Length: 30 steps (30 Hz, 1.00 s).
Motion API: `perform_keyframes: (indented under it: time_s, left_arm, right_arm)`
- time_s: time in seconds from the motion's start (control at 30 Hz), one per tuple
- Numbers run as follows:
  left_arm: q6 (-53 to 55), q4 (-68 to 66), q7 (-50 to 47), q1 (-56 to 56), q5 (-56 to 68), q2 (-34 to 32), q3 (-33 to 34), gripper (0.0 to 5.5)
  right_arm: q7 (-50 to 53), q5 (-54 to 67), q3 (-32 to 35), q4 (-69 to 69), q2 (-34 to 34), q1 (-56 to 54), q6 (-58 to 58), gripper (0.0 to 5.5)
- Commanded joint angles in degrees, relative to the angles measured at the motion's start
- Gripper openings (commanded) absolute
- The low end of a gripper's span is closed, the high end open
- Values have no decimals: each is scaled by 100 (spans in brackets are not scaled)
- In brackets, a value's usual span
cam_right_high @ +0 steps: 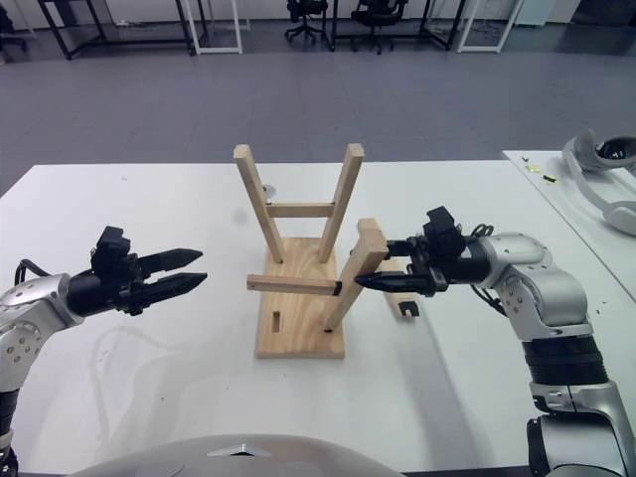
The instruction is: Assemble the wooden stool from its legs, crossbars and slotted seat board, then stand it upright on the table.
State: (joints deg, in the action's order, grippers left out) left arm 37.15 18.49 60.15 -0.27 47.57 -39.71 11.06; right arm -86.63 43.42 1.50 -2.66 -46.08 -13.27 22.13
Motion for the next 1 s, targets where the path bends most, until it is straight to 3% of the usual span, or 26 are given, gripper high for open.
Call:
perform_keyframes:
  time_s: [0.03, 0.13, 0.33, 0.47, 0.67, 0.73, 0.87, 1.0]
  left_arm:
    - [52, 127, -120, 108, 44, 13, 44, 303]
    - [69, 112, -143, 73, 53, -9, 41, 303]
    - [58, 207, -273, 117, 34, 84, -20, 303]
    - [25, 263, -375, 164, 25, 178, -38, 303]
    - [-52, 343, -481, 360, 4, 286, 2, 303]
    - [-86, 369, -532, 443, -8, 322, 22, 303]
    - [-129, 458, -665, 580, -33, 423, 16, 303]
    - [-171, 440, -695, 578, -44, 439, -9, 303]
  right_arm:
    - [177, -871, -693, 306, 173, 1035, -236, 206]
    - [602, -1131, -920, 483, 366, 1169, -436, 205]
    - [1162, -921, -1051, 533, 196, 862, 372, 205]
    - [1023, -917, -1031, 768, 135, 549, 573, 293]
    - [1667, -2124, -827, 1432, 190, 215, -667, 394]
    - [2589, -3060, -995, 1629, 127, 86, -891, 394]
    - [2774, -2825, -617, 2197, 536, -351, -615, 394]
    - [3860, -3036, -328, 2443, 964, -597, -279, 394]
